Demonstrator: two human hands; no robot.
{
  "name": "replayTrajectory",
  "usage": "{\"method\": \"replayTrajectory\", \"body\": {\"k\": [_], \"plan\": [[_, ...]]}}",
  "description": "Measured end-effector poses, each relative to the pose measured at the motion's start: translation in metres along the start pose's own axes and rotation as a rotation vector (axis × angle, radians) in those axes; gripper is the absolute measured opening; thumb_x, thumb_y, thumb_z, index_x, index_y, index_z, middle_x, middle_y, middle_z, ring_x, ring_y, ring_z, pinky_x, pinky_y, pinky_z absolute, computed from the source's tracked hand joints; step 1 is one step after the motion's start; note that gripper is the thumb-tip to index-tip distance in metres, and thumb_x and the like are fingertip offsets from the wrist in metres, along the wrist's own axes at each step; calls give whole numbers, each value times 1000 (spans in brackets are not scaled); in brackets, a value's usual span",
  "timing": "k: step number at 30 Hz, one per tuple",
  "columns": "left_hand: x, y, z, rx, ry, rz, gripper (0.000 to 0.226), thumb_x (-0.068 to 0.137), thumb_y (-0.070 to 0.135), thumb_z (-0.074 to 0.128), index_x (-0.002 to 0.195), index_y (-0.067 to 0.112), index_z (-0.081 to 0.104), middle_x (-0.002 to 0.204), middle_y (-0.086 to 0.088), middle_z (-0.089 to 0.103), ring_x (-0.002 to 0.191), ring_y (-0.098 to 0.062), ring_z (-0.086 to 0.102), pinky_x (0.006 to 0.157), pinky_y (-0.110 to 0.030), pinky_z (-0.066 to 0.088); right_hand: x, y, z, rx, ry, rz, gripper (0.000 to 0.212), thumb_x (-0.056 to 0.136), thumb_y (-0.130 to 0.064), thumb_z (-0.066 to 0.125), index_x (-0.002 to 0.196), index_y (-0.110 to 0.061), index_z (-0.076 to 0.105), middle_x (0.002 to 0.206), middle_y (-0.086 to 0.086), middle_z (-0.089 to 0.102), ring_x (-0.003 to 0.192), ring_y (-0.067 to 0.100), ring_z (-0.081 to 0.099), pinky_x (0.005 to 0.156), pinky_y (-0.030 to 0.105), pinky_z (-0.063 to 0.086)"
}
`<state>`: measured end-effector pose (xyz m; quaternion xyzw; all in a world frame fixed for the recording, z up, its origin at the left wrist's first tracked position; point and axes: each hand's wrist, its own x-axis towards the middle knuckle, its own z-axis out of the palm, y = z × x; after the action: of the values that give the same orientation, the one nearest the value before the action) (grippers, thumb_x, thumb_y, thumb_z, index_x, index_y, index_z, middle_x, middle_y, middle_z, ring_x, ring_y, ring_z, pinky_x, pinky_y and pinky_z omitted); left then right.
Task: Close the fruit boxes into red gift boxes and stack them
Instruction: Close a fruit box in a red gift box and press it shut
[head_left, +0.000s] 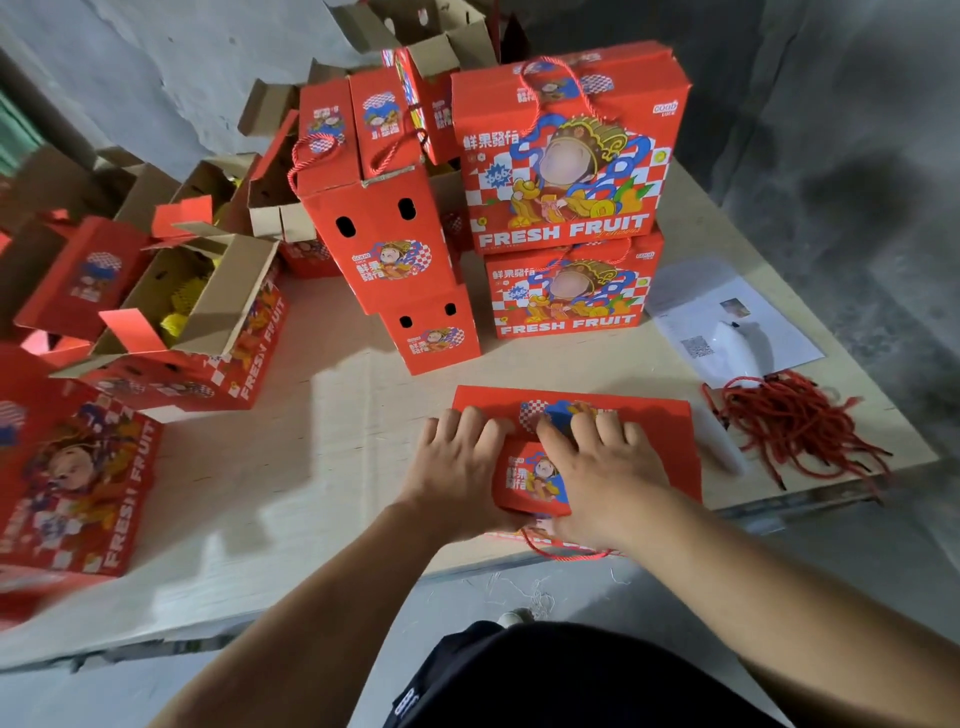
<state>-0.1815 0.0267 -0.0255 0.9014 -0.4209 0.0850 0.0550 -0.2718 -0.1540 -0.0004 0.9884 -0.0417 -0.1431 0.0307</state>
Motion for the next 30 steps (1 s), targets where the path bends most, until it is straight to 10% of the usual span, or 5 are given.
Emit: {"method": "replayTrajectory", "body": {"k": [5,9,17,23,30], "plan": [[0,3,2,-3,-48,-67,112,48,98,55,132,23,57,119,-4,52,104,-29,48,97,-46,43,1,-4,8,104,69,28,134,72,-80,63,157,-27,-26,153,15,12,137,36,15,112,46,25],[1,3,2,39,-83,-62,113,49,97,51,137,26,52,120,-5,50,107,-30,46,101,-49,41,1,1,15,204,66,5,131,75,-78,63,154,-34,-32,162,17,-36,154,39,-17,125,52,7],[-21,5,15,-23,218,76,94,72,96,52,125,19,60,112,-8,59,94,-32,51,83,-48,42,-44,0,39,140,458,3,95,75,-73,59,151,-18,46,137,10,49,112,37,54,100,49,40],[-30,13,18,-58,263,24,92,72,98,51,120,19,59,109,-9,58,90,-34,52,80,-48,42,-37,-7,39,110,446,156,114,44,-81,79,137,-22,52,108,8,47,95,33,46,86,49,37],[-16,1,18,-58,173,-14,97,63,98,54,122,21,58,114,-6,56,97,-31,52,85,-47,42,-18,-2,22,61,277,142,123,53,-87,67,154,-23,38,120,8,48,102,30,44,89,45,36]]}}
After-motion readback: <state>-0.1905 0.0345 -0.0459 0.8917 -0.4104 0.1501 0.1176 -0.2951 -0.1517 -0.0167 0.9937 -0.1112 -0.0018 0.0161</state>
